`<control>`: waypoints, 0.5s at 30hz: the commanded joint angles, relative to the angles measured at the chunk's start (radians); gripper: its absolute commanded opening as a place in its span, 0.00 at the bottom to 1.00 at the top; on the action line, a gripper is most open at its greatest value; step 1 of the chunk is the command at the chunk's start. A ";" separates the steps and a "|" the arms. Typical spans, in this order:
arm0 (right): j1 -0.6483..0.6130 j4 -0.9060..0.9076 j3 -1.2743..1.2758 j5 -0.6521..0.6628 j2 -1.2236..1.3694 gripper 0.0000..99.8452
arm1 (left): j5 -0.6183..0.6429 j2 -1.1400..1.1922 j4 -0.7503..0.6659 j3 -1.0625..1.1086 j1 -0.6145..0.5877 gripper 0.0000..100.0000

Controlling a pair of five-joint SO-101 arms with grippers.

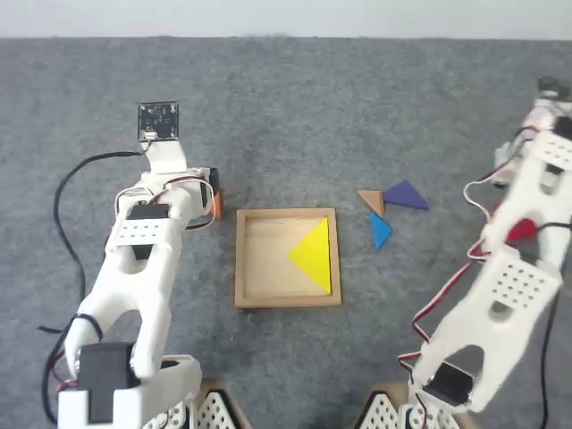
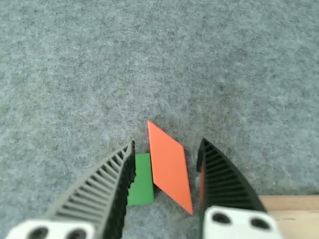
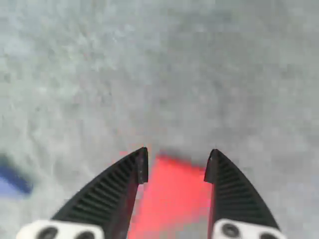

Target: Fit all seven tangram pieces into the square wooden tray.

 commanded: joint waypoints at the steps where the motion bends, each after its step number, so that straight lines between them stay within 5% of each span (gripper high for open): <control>1: -0.022 -0.076 -0.054 -0.017 0.058 0.19 | -0.017 -0.006 -0.023 -0.005 0.009 0.20; 9: 0.028 0.035 -0.055 0.002 0.154 0.19 | -0.017 -0.005 -0.023 -0.005 0.009 0.20; 15: 0.079 0.142 -0.051 0.181 0.153 0.19 | -0.017 -0.005 -0.023 -0.005 0.009 0.20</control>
